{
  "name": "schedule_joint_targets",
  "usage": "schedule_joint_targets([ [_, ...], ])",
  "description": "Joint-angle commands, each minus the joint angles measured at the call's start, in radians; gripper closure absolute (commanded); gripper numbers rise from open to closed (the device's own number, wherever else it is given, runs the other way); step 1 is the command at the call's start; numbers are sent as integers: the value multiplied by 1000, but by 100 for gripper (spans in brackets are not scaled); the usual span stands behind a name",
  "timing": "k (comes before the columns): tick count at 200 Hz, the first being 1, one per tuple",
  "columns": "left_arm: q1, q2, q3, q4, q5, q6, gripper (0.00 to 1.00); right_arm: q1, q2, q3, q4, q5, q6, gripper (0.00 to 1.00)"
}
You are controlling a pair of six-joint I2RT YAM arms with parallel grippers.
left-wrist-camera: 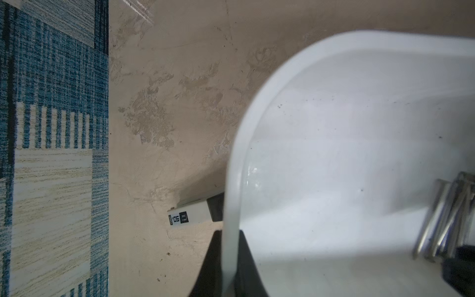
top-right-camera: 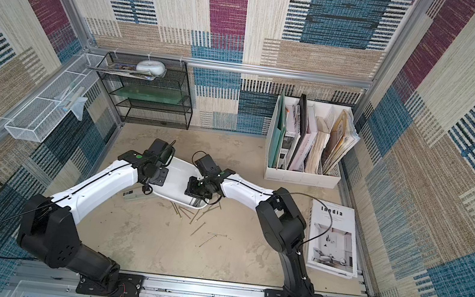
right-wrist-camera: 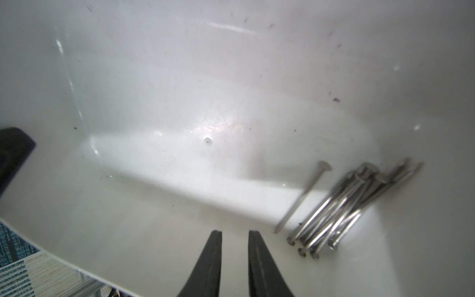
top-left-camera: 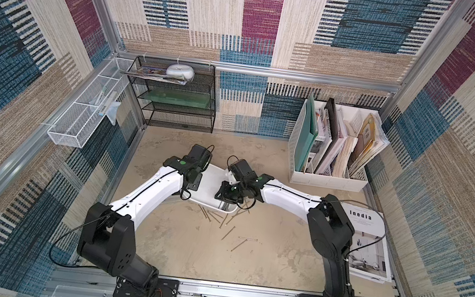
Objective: Put the nails on the desktop into the storage box
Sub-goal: Place the nail in the storage box, then pick up the nail from the center of the board.
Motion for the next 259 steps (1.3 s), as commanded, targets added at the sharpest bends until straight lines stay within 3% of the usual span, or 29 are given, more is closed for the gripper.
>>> schedule_joint_targets([
  [1,0,5,3,-22,-21,4,100,-6,-89,-25,-35,53,-39,71],
  [37,1,8,4,-22,-31,7,100,-13,-306,-145,-103,144,-68,68],
  [59,2,9,6,-24,-42,13,100,-20,-391,-254,-163,139,-113,70],
  [91,9,13,10,-24,-42,16,100,20,-526,-510,-168,185,-181,71],
  [126,18,24,17,-27,-26,17,100,49,-634,-658,-124,203,-344,66],
  [192,24,23,14,-20,-21,20,100,80,-509,-571,-209,190,-670,58],
  [259,28,24,14,-22,-16,21,100,103,-401,-569,-197,234,-763,57],
])
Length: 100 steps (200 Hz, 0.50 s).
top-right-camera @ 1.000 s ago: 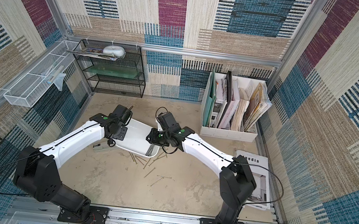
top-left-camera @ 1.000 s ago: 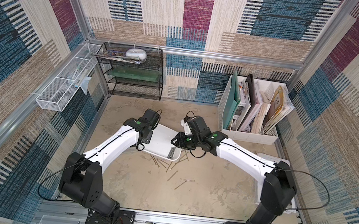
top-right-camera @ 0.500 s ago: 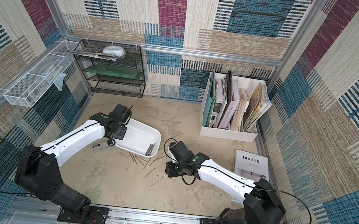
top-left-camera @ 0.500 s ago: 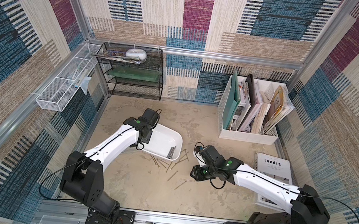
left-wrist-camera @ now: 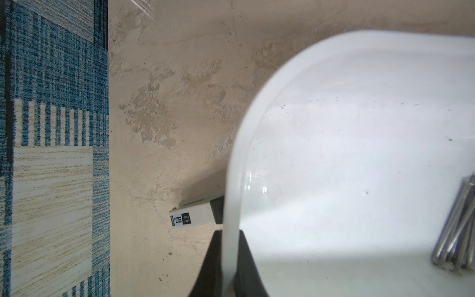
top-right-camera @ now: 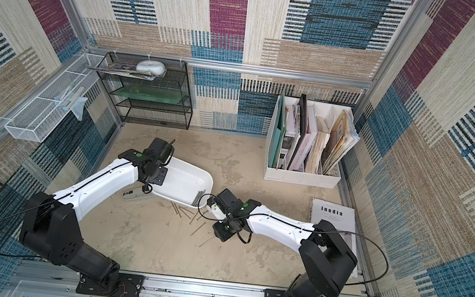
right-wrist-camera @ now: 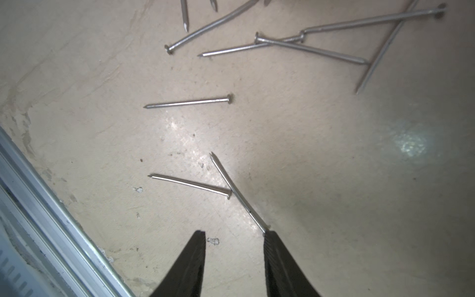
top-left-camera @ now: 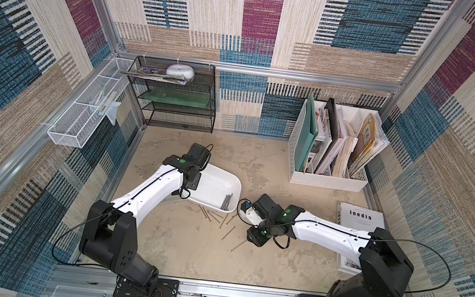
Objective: Put the nails on the desktop into the storage box
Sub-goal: Pick up the nail from the center of the board.
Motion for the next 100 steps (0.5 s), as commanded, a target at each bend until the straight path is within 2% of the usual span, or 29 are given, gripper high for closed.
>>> schedule_joint_targets([
  [1,4,3,4,-17,-20,12,100,4,38,8,-4,28,-56,57],
  [24,4,4,5,-18,-18,12,100,11,83,27,-6,13,-81,57],
  [69,5,4,5,-16,-17,13,100,12,157,22,-22,77,-92,60],
  [88,5,2,4,-15,-18,14,100,16,188,29,-53,99,-92,66],
  [100,6,-1,2,-14,-20,16,100,23,201,35,-71,128,-81,78],
])
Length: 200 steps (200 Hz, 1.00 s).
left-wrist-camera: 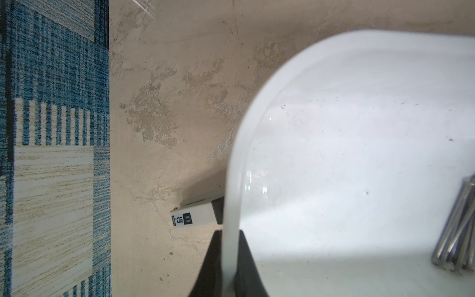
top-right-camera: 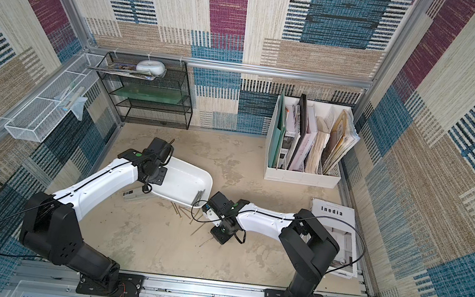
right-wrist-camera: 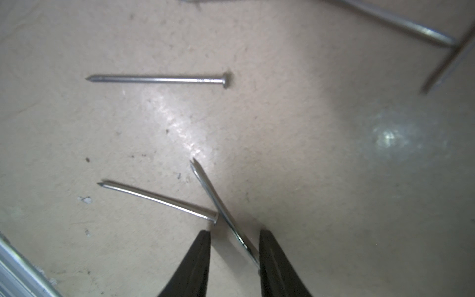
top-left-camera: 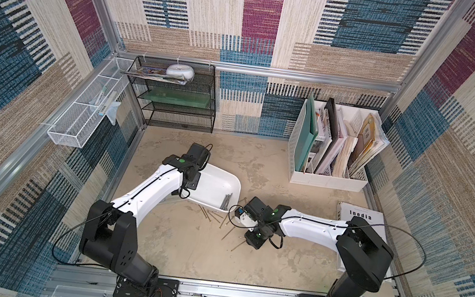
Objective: Put the nails on the desktop into the storage box
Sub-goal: Pick up the nail from the center of the board.
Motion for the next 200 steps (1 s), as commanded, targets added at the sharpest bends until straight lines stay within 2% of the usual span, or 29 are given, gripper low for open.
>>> schedule_joint_targets([
  [1,2,-1,2,-15,-21,13,100,9,43,-4,-63,64,5,79],
  [23,2,-1,2,-16,-22,16,100,15,42,10,-103,109,36,95],
  [36,2,-1,1,-15,-22,14,100,16,37,19,-130,134,58,100],
  [70,2,2,2,-16,-16,16,100,13,-35,38,-160,218,128,100],
  [86,2,1,2,-15,-14,15,100,1,-104,79,-161,207,161,100],
  [117,3,1,2,-17,-15,13,100,-18,-189,228,-145,150,257,100],
  [142,2,4,4,-17,-14,12,100,-19,-180,302,9,17,376,100],
  [179,2,1,3,-18,-13,10,100,-19,28,459,170,-173,544,100],
  [200,0,4,4,-18,-13,10,100,-19,163,544,211,-235,634,100],
])
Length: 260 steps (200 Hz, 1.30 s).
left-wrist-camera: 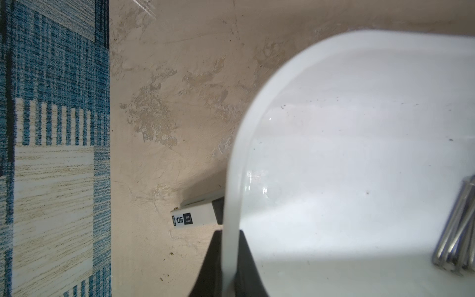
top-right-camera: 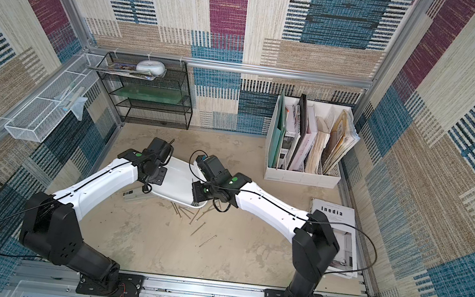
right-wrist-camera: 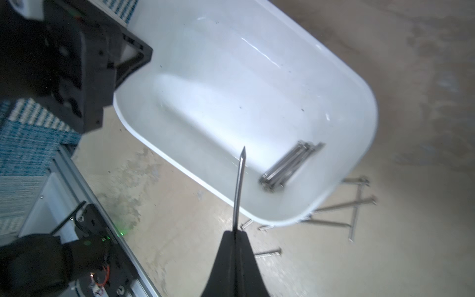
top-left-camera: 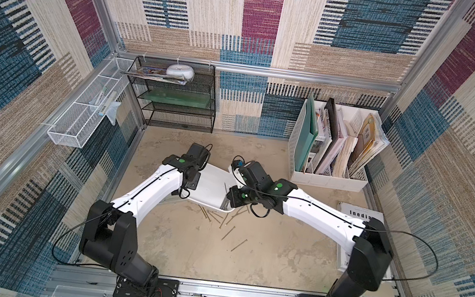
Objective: Put the nails on the desktop into the storage box
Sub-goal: Pick up the nail from the center of the board, then place the nail in the storage box.
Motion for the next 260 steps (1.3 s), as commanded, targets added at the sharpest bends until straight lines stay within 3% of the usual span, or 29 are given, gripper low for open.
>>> schedule_joint_targets([
  [1,0,4,4,-19,-13,10,100,2,103,70,100,-135,152,100],
  [60,1,6,7,-18,-7,11,100,0,227,91,168,-149,279,100],
  [143,1,5,6,-17,-8,11,100,-21,241,-14,288,-133,408,100],
  [160,1,6,6,-17,-8,11,100,-23,231,-17,275,-125,405,87],
  [175,0,3,6,-17,-7,11,100,-25,204,-30,254,-108,397,75],
  [230,-1,2,4,-18,-7,13,100,-32,-72,-175,142,22,328,71],
  [260,0,4,4,-18,-4,12,100,-25,-222,-285,-5,18,362,69],
])
